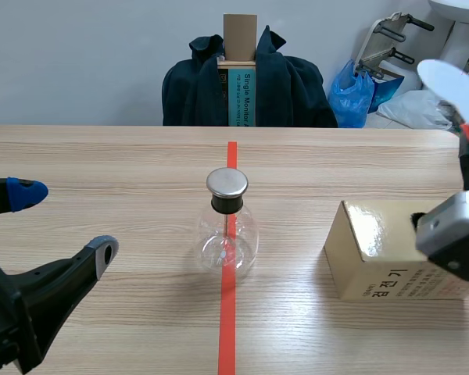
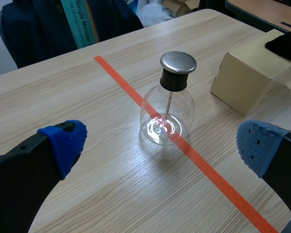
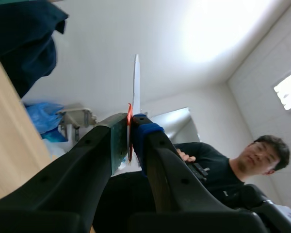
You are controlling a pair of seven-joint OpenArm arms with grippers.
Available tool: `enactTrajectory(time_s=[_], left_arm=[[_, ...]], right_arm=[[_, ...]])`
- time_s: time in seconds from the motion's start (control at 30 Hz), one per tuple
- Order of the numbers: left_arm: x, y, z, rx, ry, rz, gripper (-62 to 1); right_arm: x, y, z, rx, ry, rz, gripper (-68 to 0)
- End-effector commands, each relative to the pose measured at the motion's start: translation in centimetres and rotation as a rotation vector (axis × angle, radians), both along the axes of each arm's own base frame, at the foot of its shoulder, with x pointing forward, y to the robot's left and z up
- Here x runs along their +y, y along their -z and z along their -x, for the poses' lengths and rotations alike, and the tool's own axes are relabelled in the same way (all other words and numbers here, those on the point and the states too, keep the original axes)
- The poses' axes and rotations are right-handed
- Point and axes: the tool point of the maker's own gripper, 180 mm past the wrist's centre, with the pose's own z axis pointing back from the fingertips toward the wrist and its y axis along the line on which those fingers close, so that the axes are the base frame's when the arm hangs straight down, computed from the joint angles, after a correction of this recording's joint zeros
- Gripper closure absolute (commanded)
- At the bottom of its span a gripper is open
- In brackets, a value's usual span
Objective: Do the electroscope experiment.
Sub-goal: 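Pick up the white charging plate, then bring the plate to the electroscope and point at the metal foil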
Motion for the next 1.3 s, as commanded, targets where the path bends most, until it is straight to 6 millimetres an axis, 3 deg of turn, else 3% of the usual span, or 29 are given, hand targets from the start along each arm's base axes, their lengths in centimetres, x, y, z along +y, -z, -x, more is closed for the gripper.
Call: enactTrajectory(time_s=[0.0,0.37,0.53,0.57,0.7,0.77,0.83,0.87,1.0,1.27], left_arm=[[-0.6,-1.0,0.0,-0.025,0.009,0.033,-62.3],[-0.6,-1.0,0.0,-0.025,0.009,0.033,-62.3],[-0.6,-0.8,0.1,-0.018,0.010,0.024,-62.3],[-0.5,-0.6,0.1,-0.010,0.010,0.017,-59.2],[-0.5,0.2,0.2,0.025,0.011,-0.009,-23.0],[-0.4,0.5,0.3,0.038,0.012,-0.018,-12.5],[-0.3,0.6,0.2,0.041,0.009,-0.021,-6.0],[-0.2,0.6,0.1,0.037,0.008,-0.021,-3.5],[0.3,1.7,-1.1,0.028,0.004,-0.045,-3.1],[0.4,5.9,-3.9,0.007,0.041,-0.047,-3.2]], right_arm=[[-0.6,-2.9,0.0,-0.111,0.016,0.010,-0.6],[-0.7,-13.2,1.3,-0.395,0.018,-0.014,-0.6],[-0.3,-15.9,2.2,-0.482,-0.003,0.018,-0.6],[-0.1,-16.0,2.3,-0.489,-0.010,0.028,-0.6],[0.0,-16.2,2.5,-0.499,-0.020,0.047,-0.6],[0.0,-16.2,2.5,-0.499,-0.021,0.047,-0.6],[0.1,-16.2,2.5,-0.500,-0.026,0.049,-0.6],[0.2,-16.2,2.5,-0.502,-0.030,0.051,-0.6],[0.3,-16.6,2.5,-0.522,-0.035,0.055,-0.6],[0.1,-18.3,2.4,-0.598,-0.025,0.056,-0.6]])
